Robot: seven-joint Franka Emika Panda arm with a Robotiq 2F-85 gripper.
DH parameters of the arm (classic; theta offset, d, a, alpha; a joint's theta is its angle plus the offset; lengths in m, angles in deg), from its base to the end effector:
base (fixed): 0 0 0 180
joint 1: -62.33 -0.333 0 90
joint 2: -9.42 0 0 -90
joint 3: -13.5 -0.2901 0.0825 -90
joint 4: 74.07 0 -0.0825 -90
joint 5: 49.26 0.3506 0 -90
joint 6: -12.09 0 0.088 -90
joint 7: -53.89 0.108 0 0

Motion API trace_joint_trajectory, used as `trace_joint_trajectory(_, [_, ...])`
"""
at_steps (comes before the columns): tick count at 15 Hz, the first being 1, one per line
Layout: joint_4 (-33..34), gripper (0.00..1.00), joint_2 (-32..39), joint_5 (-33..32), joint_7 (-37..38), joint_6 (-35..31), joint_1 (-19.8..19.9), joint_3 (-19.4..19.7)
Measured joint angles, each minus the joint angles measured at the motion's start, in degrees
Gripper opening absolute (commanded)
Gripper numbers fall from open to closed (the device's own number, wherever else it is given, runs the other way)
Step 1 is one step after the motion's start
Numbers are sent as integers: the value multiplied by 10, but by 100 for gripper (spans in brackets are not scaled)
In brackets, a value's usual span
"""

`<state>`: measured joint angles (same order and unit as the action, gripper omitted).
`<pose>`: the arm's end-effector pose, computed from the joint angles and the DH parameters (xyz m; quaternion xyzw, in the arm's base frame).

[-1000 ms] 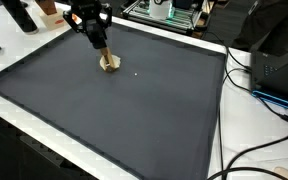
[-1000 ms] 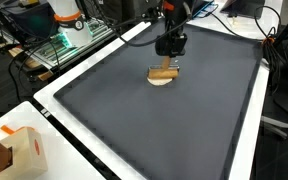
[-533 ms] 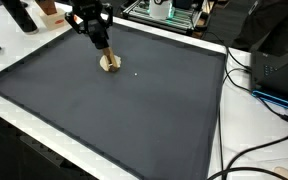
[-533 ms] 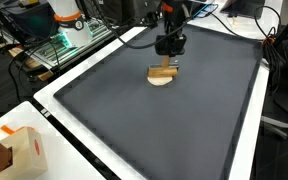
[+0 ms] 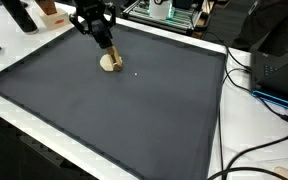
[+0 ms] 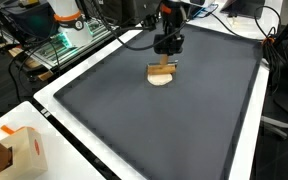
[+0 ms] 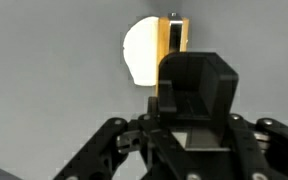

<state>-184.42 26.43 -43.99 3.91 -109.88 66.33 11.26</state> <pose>0.5699 -0.0142 0.3236 -0.9215 -0.3831 0.0233 0.0597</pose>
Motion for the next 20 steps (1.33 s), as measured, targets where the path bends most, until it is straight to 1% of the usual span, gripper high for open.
trace_joint_trajectory(12, [-1, 24, 0, 10, -1, 21, 6, 0])
trace_joint_trajectory(20, [-4, 24, 0, 33, -27, 24, 14, 0])
